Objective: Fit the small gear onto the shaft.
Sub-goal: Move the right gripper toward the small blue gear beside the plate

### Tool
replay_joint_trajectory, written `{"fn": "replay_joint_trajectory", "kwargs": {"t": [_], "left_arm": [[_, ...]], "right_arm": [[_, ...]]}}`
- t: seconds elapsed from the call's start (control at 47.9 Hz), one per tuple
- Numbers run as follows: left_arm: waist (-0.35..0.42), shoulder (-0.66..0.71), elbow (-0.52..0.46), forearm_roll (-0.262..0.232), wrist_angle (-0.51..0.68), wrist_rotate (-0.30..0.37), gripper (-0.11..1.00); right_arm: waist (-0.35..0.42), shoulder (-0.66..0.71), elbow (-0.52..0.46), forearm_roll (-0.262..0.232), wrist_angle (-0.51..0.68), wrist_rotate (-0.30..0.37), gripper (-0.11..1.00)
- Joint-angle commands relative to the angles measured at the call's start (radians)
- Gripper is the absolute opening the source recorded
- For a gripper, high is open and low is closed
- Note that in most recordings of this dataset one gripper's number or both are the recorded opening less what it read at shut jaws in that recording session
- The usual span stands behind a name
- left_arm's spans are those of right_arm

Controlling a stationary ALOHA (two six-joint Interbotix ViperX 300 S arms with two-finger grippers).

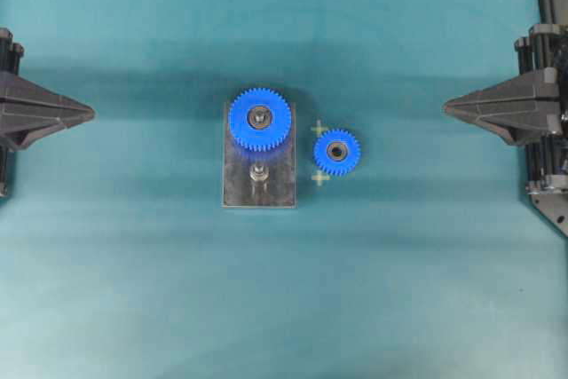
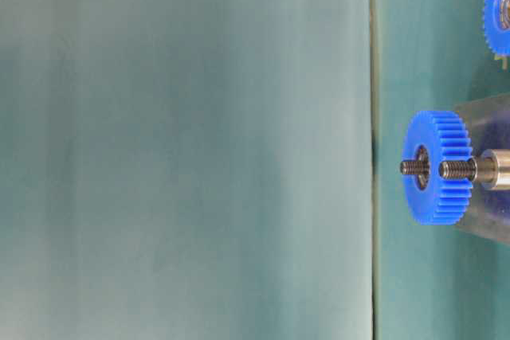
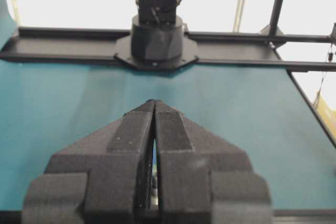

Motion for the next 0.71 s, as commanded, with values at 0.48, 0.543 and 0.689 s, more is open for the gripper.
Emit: {"fn": "replay_joint_trajectory", "kwargs": {"t": [0.48, 0.543, 0.689], "left_arm": [[-0.005, 0.272, -0.107, 0.011, 0.141, -0.028, 0.00], [0.000, 0.298, -0.118, 0.011, 0.155, -0.011, 0.00], [0.006, 0.318, -0.118, 0.009, 0.164, 0.015, 0.00]], "right_arm": [[-0.063, 0.229, -0.163, 0.181, 0.586, 0.143, -0.03], [-0.075, 0.284, -0.196, 0.179, 0.646, 0.143, -0.03], [-0.110, 0.408, -0.261, 0.172, 0.741, 0.143, -0.03]]}}
